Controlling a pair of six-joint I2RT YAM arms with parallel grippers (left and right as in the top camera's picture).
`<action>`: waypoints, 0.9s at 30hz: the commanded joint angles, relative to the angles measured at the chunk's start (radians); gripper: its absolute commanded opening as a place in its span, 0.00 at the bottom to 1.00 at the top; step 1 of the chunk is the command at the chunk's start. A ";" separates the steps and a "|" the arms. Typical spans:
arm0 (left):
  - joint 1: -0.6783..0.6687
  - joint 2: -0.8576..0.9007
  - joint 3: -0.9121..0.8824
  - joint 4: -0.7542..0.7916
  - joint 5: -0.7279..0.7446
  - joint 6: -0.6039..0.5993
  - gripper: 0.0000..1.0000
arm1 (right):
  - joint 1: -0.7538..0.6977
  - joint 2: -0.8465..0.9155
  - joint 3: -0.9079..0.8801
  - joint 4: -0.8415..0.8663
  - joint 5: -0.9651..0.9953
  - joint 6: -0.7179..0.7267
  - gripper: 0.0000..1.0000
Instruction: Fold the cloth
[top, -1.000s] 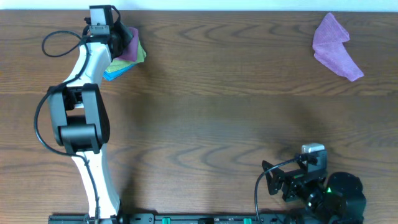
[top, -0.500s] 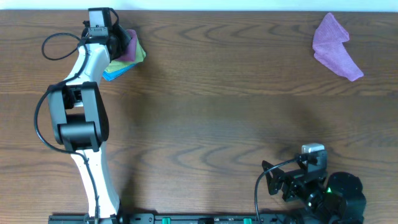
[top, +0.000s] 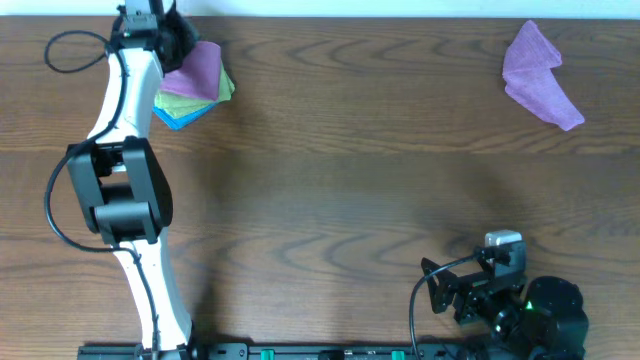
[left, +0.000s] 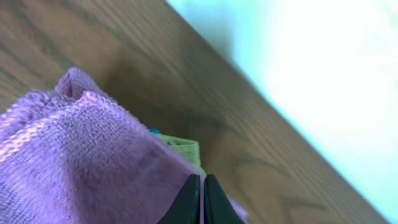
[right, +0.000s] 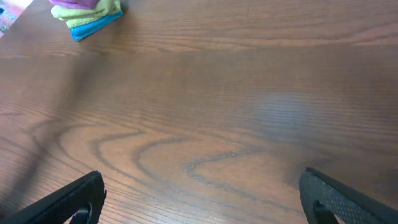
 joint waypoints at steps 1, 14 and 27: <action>0.006 0.005 0.066 -0.043 0.001 0.041 0.05 | -0.010 -0.005 -0.005 0.001 -0.004 0.011 0.99; 0.005 -0.042 0.346 -0.388 -0.009 0.244 0.29 | -0.010 -0.005 -0.005 0.001 -0.004 0.011 0.99; 0.006 -0.124 0.367 -0.608 -0.073 0.248 0.96 | -0.010 -0.005 -0.005 0.001 -0.004 0.011 0.99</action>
